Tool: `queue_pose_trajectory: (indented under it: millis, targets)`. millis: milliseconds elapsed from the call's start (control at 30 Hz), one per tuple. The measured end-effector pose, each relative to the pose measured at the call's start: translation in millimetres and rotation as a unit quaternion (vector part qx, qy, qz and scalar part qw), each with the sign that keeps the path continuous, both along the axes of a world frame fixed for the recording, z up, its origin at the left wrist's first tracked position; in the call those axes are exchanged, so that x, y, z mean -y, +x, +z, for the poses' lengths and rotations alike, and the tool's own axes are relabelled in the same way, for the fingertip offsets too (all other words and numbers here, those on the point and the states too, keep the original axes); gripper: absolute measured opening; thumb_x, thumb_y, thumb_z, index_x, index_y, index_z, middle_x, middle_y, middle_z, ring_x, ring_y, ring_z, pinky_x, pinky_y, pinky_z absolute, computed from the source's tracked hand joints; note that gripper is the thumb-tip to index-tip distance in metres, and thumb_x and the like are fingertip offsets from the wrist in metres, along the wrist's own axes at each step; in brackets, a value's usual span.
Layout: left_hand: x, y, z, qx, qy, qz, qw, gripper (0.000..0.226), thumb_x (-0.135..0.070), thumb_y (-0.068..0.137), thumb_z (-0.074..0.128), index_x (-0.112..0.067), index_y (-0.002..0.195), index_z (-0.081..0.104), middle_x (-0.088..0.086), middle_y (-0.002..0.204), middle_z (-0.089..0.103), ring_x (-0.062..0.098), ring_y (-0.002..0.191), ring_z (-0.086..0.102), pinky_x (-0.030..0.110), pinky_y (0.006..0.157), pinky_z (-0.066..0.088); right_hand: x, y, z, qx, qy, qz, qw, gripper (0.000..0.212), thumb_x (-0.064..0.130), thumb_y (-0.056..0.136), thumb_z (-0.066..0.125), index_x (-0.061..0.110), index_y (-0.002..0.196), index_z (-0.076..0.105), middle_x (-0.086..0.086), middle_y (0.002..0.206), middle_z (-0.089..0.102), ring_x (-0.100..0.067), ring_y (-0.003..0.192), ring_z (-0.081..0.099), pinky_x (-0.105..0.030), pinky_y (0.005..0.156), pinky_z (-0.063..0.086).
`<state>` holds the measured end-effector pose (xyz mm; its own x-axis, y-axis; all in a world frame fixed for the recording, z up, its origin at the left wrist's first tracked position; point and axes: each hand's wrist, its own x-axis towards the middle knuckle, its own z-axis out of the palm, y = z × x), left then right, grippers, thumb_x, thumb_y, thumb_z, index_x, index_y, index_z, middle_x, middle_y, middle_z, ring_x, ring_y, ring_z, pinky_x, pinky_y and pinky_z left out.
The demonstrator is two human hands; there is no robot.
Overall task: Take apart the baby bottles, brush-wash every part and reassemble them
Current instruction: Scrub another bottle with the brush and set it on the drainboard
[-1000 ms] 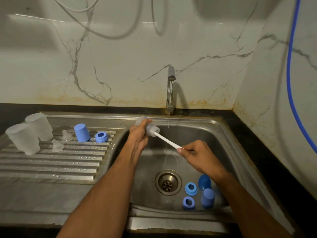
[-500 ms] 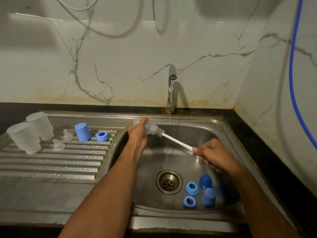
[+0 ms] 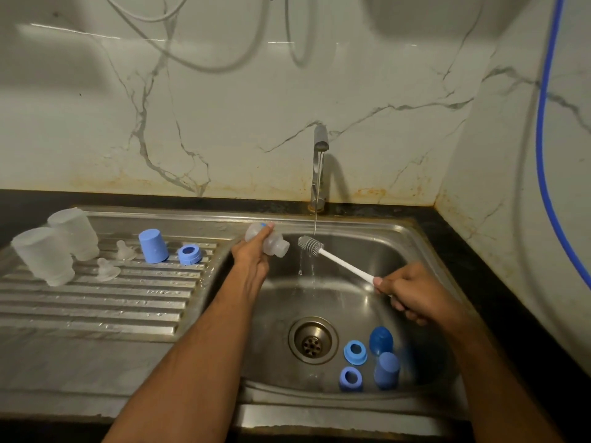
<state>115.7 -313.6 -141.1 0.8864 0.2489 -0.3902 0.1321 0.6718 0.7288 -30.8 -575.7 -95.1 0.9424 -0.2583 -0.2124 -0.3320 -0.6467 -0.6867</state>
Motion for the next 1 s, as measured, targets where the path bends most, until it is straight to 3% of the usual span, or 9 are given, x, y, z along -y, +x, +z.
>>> queue_pose_trajectory:
  millis: [100,167,233,333,467,600,767,900,1000]
  targets:
    - [1,-1,3,-0.009,-0.035,-0.023,0.999,0.063,-0.005,0.077,0.082,-0.004,0.131,0.051,0.018,0.123,0.061,0.029,0.101,0.067,0.049,0.083,0.061,-6,-1,1,-0.009,0.005,0.044,0.999,0.032,0.038,0.1,0.062,0.01,0.089,0.075,-0.002,0.054,0.053,-0.01,0.038,0.04,-0.02,0.038,0.035]
    - [3,-3,6,0.001,-0.042,-0.046,0.998,0.054,-0.004,0.081,0.076,-0.003,0.128,0.05,0.018,0.121,0.058,0.027,0.096,0.066,0.044,0.076,0.062,-12,0,-5,-0.003,-0.008,0.066,0.998,0.033,0.036,0.1,0.062,0.009,0.086,0.073,-0.002,0.054,0.052,-0.01,0.038,0.04,-0.02,0.038,0.036]
    - [10,-5,5,-0.002,-0.017,-0.052,0.999,0.045,-0.003,0.083,0.072,-0.004,0.122,0.05,0.016,0.114,0.056,0.026,0.095,0.064,0.045,0.083,0.06,-19,2,-11,0.024,-0.028,0.088,0.995,0.035,0.037,0.1,0.062,0.008,0.083,0.073,-0.002,0.055,0.054,-0.009,0.042,0.043,-0.022,0.041,0.04]
    - [19,-6,1,0.0,0.019,-0.066,0.998,0.052,-0.007,0.081,0.08,-0.008,0.123,0.051,0.015,0.112,0.059,0.027,0.101,0.066,0.048,0.093,0.058,-26,8,-18,0.072,-0.061,0.123,0.988,0.035,0.04,0.1,0.061,0.014,0.079,0.073,-0.003,0.06,0.06,-0.009,0.051,0.052,-0.027,0.051,0.046]
    - [27,-11,1,0.011,0.026,-0.081,0.996,0.056,-0.011,0.078,0.084,-0.005,0.126,0.055,0.015,0.115,0.062,0.026,0.102,0.067,0.041,0.085,0.061,-40,14,-28,0.119,-0.097,0.132,0.979,0.036,0.045,0.101,0.058,0.021,0.076,0.069,-0.002,0.062,0.062,-0.009,0.057,0.056,-0.035,0.063,0.054]
    - [24,-13,8,0.018,0.017,-0.084,0.996,0.048,-0.006,0.082,0.08,-0.004,0.123,0.057,0.015,0.113,0.061,0.025,0.098,0.066,0.037,0.073,0.062,-47,20,-30,0.122,-0.113,0.13,0.977,0.034,0.046,0.101,0.057,0.025,0.075,0.066,0.004,0.06,0.058,-0.008,0.055,0.054,-0.027,0.057,0.048]
    - [10,-5,9,0.003,-0.007,-0.061,0.998,0.061,-0.01,0.078,0.083,-0.003,0.132,0.055,0.016,0.116,0.062,0.025,0.096,0.067,0.043,0.084,0.061,-36,18,-19,0.099,-0.036,0.165,0.981,0.034,0.039,0.1,0.06,0.013,0.082,0.074,0.0,0.057,0.054,-0.005,0.045,0.044,-0.023,0.048,0.04]
    - [13,-10,11,0.024,-0.025,-0.063,0.997,0.056,-0.008,0.081,0.08,-0.001,0.131,0.055,0.017,0.112,0.063,0.023,0.091,0.068,0.038,0.071,0.061,-42,18,-27,0.151,-0.036,0.155,0.976,0.039,0.042,0.099,0.061,0.014,0.074,0.071,0.001,0.056,0.056,-0.008,0.051,0.05,-0.037,0.054,0.049]
    - [27,-13,8,0.028,-0.005,-0.092,0.995,0.044,-0.006,0.082,0.079,-0.004,0.12,0.057,0.019,0.117,0.061,0.027,0.101,0.068,0.044,0.085,0.061,-47,15,-33,0.191,-0.105,0.114,0.969,0.034,0.044,0.102,0.056,0.019,0.086,0.072,0.001,0.064,0.064,-0.012,0.058,0.062,-0.038,0.061,0.057]
